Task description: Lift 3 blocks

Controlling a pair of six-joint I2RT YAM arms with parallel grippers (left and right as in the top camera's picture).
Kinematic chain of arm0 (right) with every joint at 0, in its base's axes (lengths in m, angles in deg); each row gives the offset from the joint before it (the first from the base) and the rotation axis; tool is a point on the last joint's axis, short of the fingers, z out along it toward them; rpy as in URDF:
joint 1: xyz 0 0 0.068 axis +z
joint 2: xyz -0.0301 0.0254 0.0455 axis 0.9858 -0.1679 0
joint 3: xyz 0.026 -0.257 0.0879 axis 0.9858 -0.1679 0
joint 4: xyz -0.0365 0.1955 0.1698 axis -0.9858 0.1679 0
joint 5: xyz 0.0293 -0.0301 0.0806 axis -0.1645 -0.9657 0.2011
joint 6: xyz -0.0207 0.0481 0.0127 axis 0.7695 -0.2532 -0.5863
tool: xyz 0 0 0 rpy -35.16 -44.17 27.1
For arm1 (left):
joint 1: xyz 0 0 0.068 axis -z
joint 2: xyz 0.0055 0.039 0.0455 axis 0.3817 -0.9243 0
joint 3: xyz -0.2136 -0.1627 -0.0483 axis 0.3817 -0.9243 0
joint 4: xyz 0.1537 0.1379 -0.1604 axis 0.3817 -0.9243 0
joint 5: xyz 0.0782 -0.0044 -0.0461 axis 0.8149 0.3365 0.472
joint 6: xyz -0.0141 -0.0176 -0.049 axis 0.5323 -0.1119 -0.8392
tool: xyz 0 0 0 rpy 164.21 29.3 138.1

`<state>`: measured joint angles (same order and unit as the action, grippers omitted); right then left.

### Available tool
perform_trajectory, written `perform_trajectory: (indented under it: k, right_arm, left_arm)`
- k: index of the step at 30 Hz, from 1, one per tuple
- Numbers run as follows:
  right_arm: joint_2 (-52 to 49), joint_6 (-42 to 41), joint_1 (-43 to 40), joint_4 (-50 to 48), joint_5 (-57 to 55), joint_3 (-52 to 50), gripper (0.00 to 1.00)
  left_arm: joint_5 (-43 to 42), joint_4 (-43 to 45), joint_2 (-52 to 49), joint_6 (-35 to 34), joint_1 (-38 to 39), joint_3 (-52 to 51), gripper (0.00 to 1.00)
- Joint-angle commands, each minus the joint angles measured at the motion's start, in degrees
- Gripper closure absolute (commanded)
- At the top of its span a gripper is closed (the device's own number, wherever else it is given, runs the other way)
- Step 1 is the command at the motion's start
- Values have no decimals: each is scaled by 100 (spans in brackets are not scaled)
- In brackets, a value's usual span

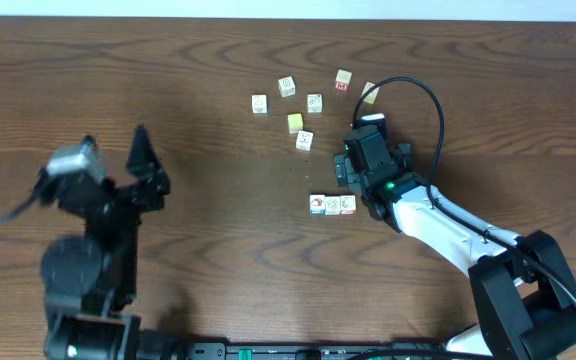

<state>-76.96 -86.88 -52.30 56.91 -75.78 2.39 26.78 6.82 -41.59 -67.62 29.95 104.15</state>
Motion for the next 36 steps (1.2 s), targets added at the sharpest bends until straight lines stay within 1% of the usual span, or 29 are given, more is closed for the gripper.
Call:
perform_trajectory:
  k: [1, 3, 6, 9, 13, 19, 26, 29, 30, 34, 35, 36]
  right_arm:
    - [-37, -2, 24, 7, -72, 13, 1]
    - [-37, -4, 24, 7, -72, 13, 1]
    - [-37, -2, 24, 7, -70, 13, 1]
    - [-37, -4, 24, 7, -70, 13, 1]
    - [-37, -2, 24, 7, -70, 13, 1]
    - [-37, -2, 24, 7, -70, 13, 1]
    - [-37, -2, 24, 7, -72, 13, 1]
    - [-37, -4, 24, 7, -70, 13, 1]
    - [-37, -2, 24, 7, -70, 13, 1]
    - [-37, -4, 24, 7, -70, 13, 1]
    - [-37, -4, 24, 7, -72, 13, 1]
    - [-37, -2, 24, 7, -70, 13, 1]
  left_arm:
    - [-87, 579, 686, -219, -155, -750, 27]
    - [-76, 857, 1119, -321, -212, -1191, 27]
    - [-72, 916, 1585, -323, -282, -1687, 27]
    - [-72, 1062, 1864, -341, -289, -2076, 27]
    - [-7, 1464, 2280, -339, -291, -2653, 27]
    - [76, 1493, 2981, -431, -402, -3324, 27]
    - [129, 1440, 3099, -577, -435, -3775, 27]
    - [166, 1329, 3099, -673, -459, -4015, 27]
    - [192, 935, 3099, -896, -472, -4013, 27]
    - [210, 20, 3099, -1305, -505, -4013, 26]
    - [203, -201, 3099, -1353, -505, -4013, 27]
    - [160, -170, 3099, -1202, -505, -4013, 27]
